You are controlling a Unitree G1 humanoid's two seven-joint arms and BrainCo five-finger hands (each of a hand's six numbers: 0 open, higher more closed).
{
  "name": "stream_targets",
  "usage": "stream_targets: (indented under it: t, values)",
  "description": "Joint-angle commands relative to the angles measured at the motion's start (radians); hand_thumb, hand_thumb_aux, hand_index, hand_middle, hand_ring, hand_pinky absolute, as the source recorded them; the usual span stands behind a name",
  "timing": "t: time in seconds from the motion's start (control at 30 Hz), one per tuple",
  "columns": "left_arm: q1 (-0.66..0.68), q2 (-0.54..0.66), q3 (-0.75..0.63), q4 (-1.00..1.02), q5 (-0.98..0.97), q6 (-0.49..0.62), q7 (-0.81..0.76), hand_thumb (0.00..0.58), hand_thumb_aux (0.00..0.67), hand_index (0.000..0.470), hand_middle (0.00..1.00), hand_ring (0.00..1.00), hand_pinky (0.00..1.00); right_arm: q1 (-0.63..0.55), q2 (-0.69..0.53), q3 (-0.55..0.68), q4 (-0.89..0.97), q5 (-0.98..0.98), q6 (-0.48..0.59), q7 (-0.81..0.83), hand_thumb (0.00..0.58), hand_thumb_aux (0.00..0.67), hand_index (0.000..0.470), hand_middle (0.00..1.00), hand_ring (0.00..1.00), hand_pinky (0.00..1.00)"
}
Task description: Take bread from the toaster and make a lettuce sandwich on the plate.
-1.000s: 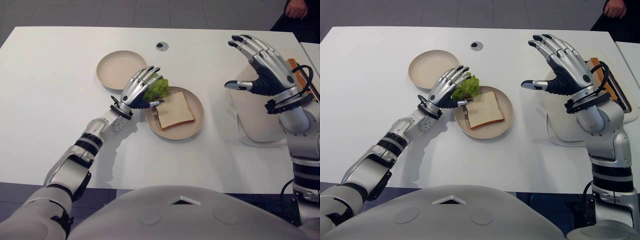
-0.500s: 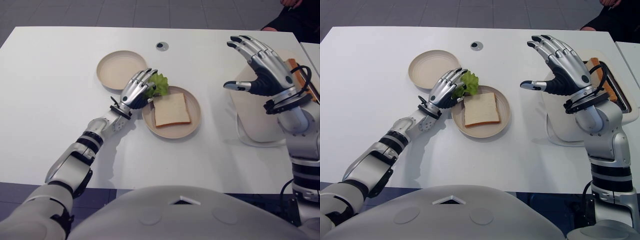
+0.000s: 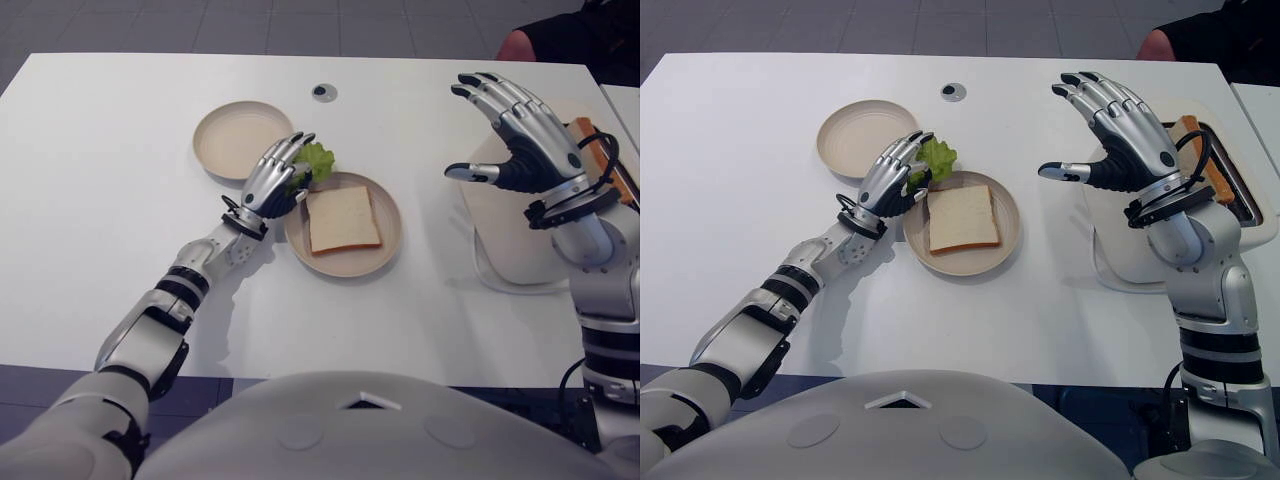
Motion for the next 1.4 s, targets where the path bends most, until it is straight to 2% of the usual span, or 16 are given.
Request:
stream_targets:
  t: [0.03,0.17,0.43,0.6,0.83,0.93,0.97,1.07,1.23,1.4]
  values:
    - [0.0,-0.002,-0.011,0.008,-0.002,-0.016,-0.011,0.58,0.67,0.47,0.0,0.0,0.0,-0.003,0.01,0.01,0.001,0.003,0.002,-0.001,0.0,0.0,0.0,0.0,0.0,0.0]
    - [0.028,-0.017,-0.002,-0.089,-0.029,-0.075,-0.006,0.58,0.67,0.47,0.0,0.0,0.0,-0.009,0.018,0.02,0.007,-0.004,0.001,-0.009,0.0,0.0,0.0,0.0,0.0,0.0]
    - [0.099,-0.036,0.031,-0.306,-0.055,-0.08,-0.05,0.58,0.67,0.47,0.0,0.0,0.0,-0.02,0.021,0.019,0.006,-0.002,0.004,-0.022,0.0,0.0,0.0,0.0,0.0,0.0]
    - [0.154,-0.052,-0.031,-0.323,-0.041,-0.133,-0.124,0.58,0.67,0.47,0.0,0.0,0.0,-0.032,0.015,0.02,0.013,0.004,0.003,-0.02,0.0,0.0,0.0,0.0,0.0,0.0]
    - [0.184,-0.063,-0.084,-0.256,-0.009,-0.122,-0.189,0.58,0.67,0.47,0.0,0.0,0.0,-0.059,0.011,0.033,0.025,0.011,-0.001,-0.009,0.0,0.0,0.0,0.0,0.0,0.0]
    - [0.191,-0.059,-0.089,-0.235,0.002,-0.101,-0.203,0.58,0.67,0.47,0.0,0.0,0.0,-0.055,-0.005,-0.01,0.0,0.028,0.007,-0.007,0.0,0.0,0.0,0.0,0.0,0.0]
    - [0.197,-0.055,-0.086,-0.241,0.002,-0.098,-0.207,0.0,0.0,0.0,0.0,0.0,0.0,-0.045,-0.012,-0.047,-0.02,0.042,0.015,-0.007,0.0,0.0,0.0,0.0,0.0,0.0]
    - [0.222,-0.046,-0.075,-0.303,-0.007,-0.094,-0.22,0.0,0.0,0.0,0.0,0.0,0.0,0.009,-0.019,-0.212,-0.093,0.098,0.05,-0.003,0.0,0.0,0.0,0.0,0.0,0.0]
    - [0.279,-0.034,-0.02,-0.443,-0.004,-0.039,-0.202,0.0,0.0,0.0,0.0,0.0,0.0,0.251,0.025,-0.51,-0.117,0.15,0.072,0.026,0.0,0.0,0.0,0.0,0.0,0.0]
    - [0.328,-0.018,0.042,-0.578,-0.007,0.004,-0.208,0.0,0.0,0.0,0.0,0.0,0.0,0.429,0.067,-0.609,-0.032,0.106,0.047,-0.008,0.0,0.0,0.0,0.0,0.0,0.0]
